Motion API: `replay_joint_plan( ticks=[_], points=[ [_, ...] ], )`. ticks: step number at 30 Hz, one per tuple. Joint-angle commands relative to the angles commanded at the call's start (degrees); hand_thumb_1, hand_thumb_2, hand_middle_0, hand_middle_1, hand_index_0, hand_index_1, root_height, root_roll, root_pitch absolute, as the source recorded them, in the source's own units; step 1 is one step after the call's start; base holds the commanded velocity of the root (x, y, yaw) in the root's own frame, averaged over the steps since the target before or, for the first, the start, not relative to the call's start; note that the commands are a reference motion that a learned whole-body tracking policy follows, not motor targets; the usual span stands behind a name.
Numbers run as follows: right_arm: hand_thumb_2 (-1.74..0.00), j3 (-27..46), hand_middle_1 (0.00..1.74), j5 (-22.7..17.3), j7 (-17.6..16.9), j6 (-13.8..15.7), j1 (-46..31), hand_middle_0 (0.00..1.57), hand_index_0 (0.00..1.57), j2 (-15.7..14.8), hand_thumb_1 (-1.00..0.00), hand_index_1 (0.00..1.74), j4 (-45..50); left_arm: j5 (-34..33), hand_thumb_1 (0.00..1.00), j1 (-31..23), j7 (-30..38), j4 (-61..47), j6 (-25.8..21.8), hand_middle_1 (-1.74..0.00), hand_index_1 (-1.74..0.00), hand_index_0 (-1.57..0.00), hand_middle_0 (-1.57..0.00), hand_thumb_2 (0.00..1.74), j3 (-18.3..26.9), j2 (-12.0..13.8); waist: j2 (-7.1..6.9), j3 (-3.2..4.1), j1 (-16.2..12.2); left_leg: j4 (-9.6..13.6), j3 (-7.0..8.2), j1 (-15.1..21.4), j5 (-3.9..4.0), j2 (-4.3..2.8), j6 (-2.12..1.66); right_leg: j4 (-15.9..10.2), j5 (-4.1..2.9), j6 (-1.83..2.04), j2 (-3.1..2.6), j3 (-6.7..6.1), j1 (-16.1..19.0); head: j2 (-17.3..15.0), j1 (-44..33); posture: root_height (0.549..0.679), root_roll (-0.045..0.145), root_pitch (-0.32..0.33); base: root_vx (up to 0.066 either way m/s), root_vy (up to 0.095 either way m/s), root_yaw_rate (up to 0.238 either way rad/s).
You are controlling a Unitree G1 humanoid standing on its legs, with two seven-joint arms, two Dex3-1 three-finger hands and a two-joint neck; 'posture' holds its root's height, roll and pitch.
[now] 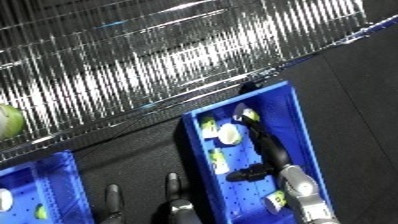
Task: Pick up the object and place it into the box
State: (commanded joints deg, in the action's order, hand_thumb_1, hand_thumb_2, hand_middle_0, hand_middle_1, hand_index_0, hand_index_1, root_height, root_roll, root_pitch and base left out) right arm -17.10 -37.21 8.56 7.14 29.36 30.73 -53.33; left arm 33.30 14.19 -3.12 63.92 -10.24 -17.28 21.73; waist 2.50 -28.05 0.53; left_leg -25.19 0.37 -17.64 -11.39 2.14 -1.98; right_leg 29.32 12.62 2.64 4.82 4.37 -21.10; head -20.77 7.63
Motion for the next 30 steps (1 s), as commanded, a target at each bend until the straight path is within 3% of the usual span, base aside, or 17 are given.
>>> replay_joint_plan(
  ticks=[4,8,13,20,26,30],
  points=[
    [0.0,-1.33,0.0,1.69,-1.14,-1.57,1.32,0.0,0.0,-1.09,0.0,0.0,-0.17,-0.47,0.0,1.02,-0.32,0.5,0.24,0.0,0.0,0.0,0.0,0.0,-0.44,0.28,-0.15,0.04,0.93,0.44,-0.68,-0.47,0.85,-0.16,-0.09,0.77,0.5,0.05,-0.05,0.74,-0.16,2.2,-5.79,0.659,0.062,0.055,0.013,-0.051,0.178],
    [0.0,-2.21,0.0,1.74,-2.62,-3.56,1.47,0.0,0.0,-1.81,0.0,0.0,0.27,-1.44,0.0,1.52,-0.75,-0.1,0.28,0.0,0.0,0.0,0.0,0.0,-1.07,0.84,-0.38,0.15,1.95,0.3,-1.31,-0.99,1.16,-0.03,-0.14,0.81,0.61,0.21,0.11,1.52,-0.07,3.84,-10.95,0.659,0.062,0.057,0.015,-0.066,0.295],
    [0.0,-3.15,0.0,0.4,-4.2,-5.2,0.92,0.0,0.0,-2.75,0.0,0.0,0.0,-2.14,0.0,2.02,-1.46,-1.41,0.37,0.0,0.0,0.0,0.0,0.0,-1.76,1.87,-0.8,-0.03,3.34,-0.73,-2.18,-1.97,1.11,0.16,-0.01,0.53,0.33,0.41,0.26,2.38,-0.02,5.48,-16.98,0.659,0.06,0.059,0.016,-0.071,0.279],
    [0.0,-4.38,0.0,-0.4,-4.48,-6.12,0.6,0.0,0.0,-4.47,0.0,0.0,-2.32,-0.7,0.0,2.23,-1.75,-2.97,-0.9,0.0,0.0,0.0,0.0,0.0,-1.89,2.39,-1.54,-0.96,4.85,-2.82,-2.96,-3.28,0.48,0.18,0.43,1.33,0.49,0.4,0.4,3.21,-0.23,6.92,-24.84,0.658,0.053,0.055,0.023,-0.027,0.097],
    [0.0,-5.32,0.0,-1.06,-3.33,-4.83,-0.17,0.0,0.0,-5.79,0.0,0.0,-5.07,0.96,0.0,2.98,-1.88,-6.81,-4.99,0.0,0.0,0.0,0.0,0.0,-1.41,3.77,-2.66,-1.62,6.2,-3.08,-3.41,-3.95,0.24,-0.01,0.57,1.54,0.43,0.57,0.44,3.89,-0.36,7.73,-26.64,0.657,0.044,0.059,0.022,-0.022,0.057],
    [0.0,-5.57,0.0,-2.33,-3.23,-2.79,-1.71,0.0,0.0,-6.54,0.0,0.0,-6.42,-0.77,0.0,2.94,2.6,-16.26,-13.75,0.0,0.0,0.0,0.0,0.0,-1.47,5.77,-3.37,-1.72,7.71,-3.5,-3.85,-4.99,-0.23,0.03,0.68,2.42,0.62,0.7,0.85,4.66,-0.99,7.48,-24.5,0.656,0.039,0.066,0.024,-0.036,0.114]
  ],
)
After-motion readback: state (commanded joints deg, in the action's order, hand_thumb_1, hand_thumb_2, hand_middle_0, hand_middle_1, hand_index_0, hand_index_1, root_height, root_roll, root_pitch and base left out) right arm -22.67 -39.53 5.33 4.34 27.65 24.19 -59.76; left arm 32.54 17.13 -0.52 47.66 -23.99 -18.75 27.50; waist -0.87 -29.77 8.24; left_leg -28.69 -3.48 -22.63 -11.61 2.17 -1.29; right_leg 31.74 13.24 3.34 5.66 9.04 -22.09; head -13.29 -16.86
